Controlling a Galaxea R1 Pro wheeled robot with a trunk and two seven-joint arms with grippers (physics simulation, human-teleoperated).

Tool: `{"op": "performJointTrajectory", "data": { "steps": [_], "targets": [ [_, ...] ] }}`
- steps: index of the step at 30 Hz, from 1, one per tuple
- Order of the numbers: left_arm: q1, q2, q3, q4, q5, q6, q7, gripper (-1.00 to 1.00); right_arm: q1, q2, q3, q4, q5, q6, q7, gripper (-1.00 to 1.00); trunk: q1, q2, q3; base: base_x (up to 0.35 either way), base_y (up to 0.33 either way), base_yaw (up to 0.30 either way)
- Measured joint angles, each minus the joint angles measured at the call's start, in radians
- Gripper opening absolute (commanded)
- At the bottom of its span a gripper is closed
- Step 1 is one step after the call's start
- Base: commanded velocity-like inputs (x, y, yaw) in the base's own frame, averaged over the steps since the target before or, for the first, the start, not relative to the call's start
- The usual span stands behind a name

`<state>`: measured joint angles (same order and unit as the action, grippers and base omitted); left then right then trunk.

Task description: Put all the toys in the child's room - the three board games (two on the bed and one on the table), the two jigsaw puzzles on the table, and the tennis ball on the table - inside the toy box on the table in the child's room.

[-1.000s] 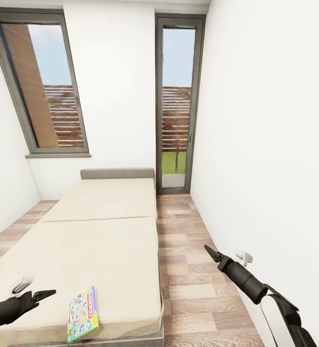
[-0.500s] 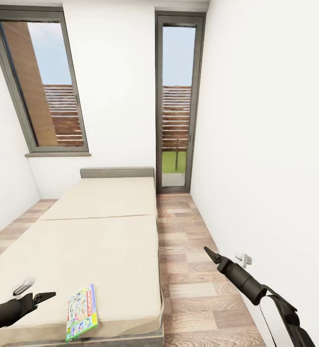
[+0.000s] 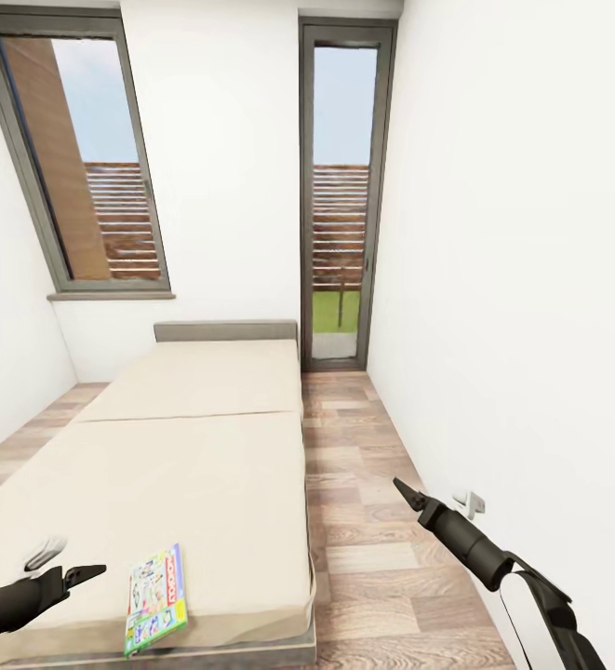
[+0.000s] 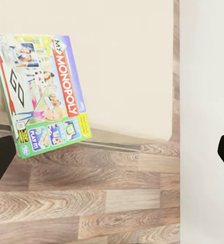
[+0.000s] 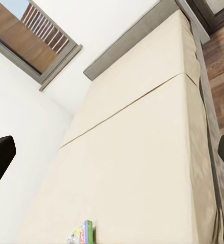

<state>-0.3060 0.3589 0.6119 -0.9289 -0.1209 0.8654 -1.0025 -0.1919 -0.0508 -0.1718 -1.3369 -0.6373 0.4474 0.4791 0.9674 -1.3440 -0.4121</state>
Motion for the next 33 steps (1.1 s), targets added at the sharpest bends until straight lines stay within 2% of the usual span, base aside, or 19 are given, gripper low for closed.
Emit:
{"op": "performJointTrajectory", "data": {
  "steps": [25, 33],
  "targets": [
    [0.0, -0.004, -0.002, 0.0, 0.001, -0.004, 0.0, 1.0, -0.001, 0.0, 0.0, 0.011, -0.002, -0.001, 0.0, 1.0, 0.096, -0.175, -0.078, 0.0, 0.0, 0.0],
    [0.0, -0.004, -0.003, 0.0, 0.001, -0.004, 0.0, 1.0, -0.004, 0.001, 0.0, 0.04, -0.003, -0.001, 0.0, 1.0, 0.127, -0.231, -0.103, 0.0, 0.0, 0.0]
  ]
}}
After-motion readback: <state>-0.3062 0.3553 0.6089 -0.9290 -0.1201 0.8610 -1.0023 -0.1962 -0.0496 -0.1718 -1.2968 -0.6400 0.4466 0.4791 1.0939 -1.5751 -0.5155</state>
